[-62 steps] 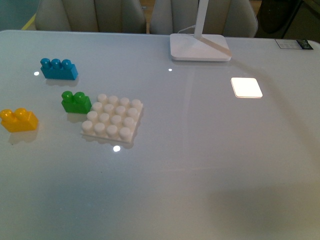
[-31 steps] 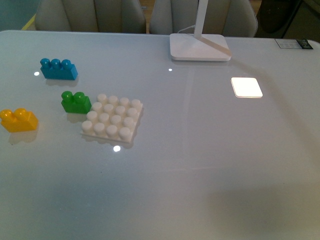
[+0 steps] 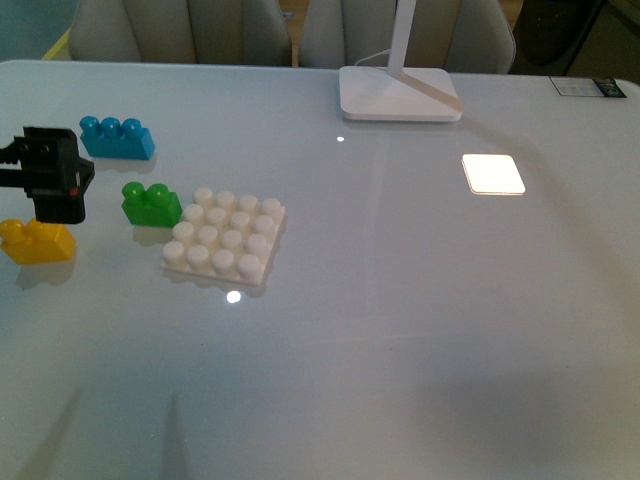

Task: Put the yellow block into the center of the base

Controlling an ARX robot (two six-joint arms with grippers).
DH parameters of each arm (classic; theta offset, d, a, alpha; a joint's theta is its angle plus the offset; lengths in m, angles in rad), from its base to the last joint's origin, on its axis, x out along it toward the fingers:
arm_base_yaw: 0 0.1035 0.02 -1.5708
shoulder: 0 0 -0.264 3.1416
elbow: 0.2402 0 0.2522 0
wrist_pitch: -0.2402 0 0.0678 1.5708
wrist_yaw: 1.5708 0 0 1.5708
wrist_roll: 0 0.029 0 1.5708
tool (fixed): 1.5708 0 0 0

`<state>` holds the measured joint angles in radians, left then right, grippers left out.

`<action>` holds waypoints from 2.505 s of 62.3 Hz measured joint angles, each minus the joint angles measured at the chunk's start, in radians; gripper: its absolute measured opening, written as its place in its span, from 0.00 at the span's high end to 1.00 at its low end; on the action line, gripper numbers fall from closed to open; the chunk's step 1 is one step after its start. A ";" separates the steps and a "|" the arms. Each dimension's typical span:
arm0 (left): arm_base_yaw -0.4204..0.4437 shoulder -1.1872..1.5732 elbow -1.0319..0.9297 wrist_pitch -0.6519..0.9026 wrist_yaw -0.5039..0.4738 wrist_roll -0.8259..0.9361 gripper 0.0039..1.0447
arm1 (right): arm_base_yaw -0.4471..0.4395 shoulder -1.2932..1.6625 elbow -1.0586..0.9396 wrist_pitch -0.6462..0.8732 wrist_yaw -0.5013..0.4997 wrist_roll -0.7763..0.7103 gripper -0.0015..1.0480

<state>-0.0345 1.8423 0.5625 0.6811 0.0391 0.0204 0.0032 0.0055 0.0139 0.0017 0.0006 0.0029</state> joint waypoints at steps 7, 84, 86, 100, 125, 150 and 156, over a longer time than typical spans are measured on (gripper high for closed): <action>0.036 0.091 0.055 -0.006 0.013 0.050 0.07 | 0.000 0.000 0.000 0.000 0.000 0.000 0.08; 0.161 0.502 0.489 -0.217 -0.051 0.065 0.07 | 0.000 0.000 0.000 0.000 0.000 0.000 0.08; 0.164 0.504 0.493 -0.220 -0.055 0.063 0.07 | 0.000 0.000 0.000 0.000 0.000 0.000 0.08; 0.187 0.520 0.509 -0.230 -0.063 0.058 0.07 | 0.000 0.000 0.000 0.000 0.000 0.000 0.08; 0.207 0.536 0.512 -0.239 -0.066 0.067 0.07 | 0.000 0.000 0.000 0.000 0.000 0.000 0.08; 0.205 0.566 0.537 -0.271 -0.078 0.060 0.07 | 0.000 0.000 0.000 0.000 0.000 0.000 0.08; 0.205 0.573 0.541 -0.275 -0.080 0.059 0.07 | 0.000 0.000 0.000 0.000 0.000 0.000 0.08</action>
<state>0.1703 2.4153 1.1038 0.4057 -0.0414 0.0792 0.0032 0.0055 0.0139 0.0017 0.0002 0.0029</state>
